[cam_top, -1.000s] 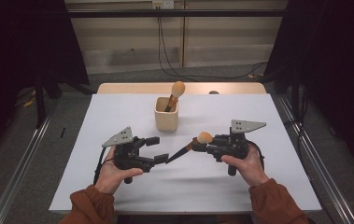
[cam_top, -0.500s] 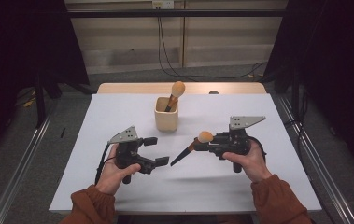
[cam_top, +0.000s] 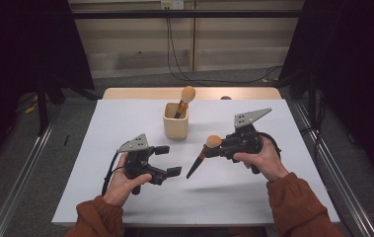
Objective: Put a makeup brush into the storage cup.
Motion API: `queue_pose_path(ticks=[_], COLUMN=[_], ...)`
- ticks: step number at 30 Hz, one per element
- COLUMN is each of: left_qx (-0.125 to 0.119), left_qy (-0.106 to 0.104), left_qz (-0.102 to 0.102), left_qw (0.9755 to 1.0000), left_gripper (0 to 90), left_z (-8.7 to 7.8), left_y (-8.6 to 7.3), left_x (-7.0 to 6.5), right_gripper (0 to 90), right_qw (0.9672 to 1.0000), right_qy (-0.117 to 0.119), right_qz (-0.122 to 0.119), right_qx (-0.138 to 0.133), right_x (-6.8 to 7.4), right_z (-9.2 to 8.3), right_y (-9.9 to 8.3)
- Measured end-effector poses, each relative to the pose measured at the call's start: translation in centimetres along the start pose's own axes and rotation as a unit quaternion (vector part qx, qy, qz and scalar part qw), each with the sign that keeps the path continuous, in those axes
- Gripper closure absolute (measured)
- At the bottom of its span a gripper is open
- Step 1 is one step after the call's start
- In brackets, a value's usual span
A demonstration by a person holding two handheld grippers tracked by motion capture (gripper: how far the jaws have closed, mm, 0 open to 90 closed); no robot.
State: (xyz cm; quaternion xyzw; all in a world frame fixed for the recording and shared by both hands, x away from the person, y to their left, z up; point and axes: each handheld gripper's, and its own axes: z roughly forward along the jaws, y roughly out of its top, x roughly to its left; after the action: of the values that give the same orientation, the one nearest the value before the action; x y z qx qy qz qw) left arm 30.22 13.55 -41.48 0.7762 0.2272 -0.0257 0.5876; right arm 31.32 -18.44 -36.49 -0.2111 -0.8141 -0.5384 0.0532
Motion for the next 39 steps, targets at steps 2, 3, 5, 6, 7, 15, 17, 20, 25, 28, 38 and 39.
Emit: queue_pose_path(ticks=[2,3,5,6,7,15,17,20,25,28,38,39], left_qx=[0.003,0.004,0.001,0.001,-0.001,0.009,0.007,0.008,0.017,0.018,0.016,0.012], left_qy=[0.001,0.001,-0.002,0.0,-0.001,-0.009,-0.015,-0.015,-0.012,-0.008,-0.005,-0.006], left_qz=[0.003,0.004,0.004,0.012,0.014,0.017,0.02,0.027,0.022,0.022,0.043,0.041], left_qw=[1.0,1.0,1.0,0.9999,0.9999,0.9998,0.9997,0.9995,0.9995,0.9996,0.9989,0.9991], left_gripper=[5.6,5.5,4.2,4.2,4.2,4.1,3.5,3.1,2.7,3.0,18.3,22.1], left_z=[0.1,0.1,0.3,0.3,0.4,0.9,0.9,1.1,1.8,2.2,3.8,4.0], left_y=[0.0,0.1,0.2,0.2,0.3,0.2,0.3,0.4,0.3,0.2,-0.2,-0.3], left_x=[-0.2,-0.3,-0.6,-0.8,-0.9,-1.2,-1.5,-1.8,-1.8,-1.7,-2.3,-2.2], right_gripper=[74.7,74.7,74.7,74.7,74.7,74.7,74.7,74.6,74.7,74.7,74.7,74.6], right_qw=[1.0,0.9999,0.9997,0.9995,0.9992,0.9953,0.9949,0.994,0.9926,0.9926,0.9919,0.9917], right_qy=[0.003,0.003,0.004,0.005,0.004,0.0,0.004,0.006,0.008,0.006,0.004,0.004], right_qz=[0.0,-0.001,-0.003,-0.004,-0.005,-0.012,-0.01,-0.007,-0.006,-0.005,-0.012,-0.013], right_qx=[0.008,0.014,0.024,0.031,0.04,0.096,0.1,0.109,0.121,0.121,0.127,0.128], right_x=[0.0,0.1,0.1,0.1,0.2,0.4,0.3,0.1,0.2,0.2,0.5,0.5], right_z=[0.0,0.0,0.1,0.1,0.1,0.7,0.9,1.1,1.3,1.3,1.8,1.9], right_y=[0.3,0.4,0.7,0.9,1.1,2.1,2.0,1.9,2.1,2.2,2.4,2.4])
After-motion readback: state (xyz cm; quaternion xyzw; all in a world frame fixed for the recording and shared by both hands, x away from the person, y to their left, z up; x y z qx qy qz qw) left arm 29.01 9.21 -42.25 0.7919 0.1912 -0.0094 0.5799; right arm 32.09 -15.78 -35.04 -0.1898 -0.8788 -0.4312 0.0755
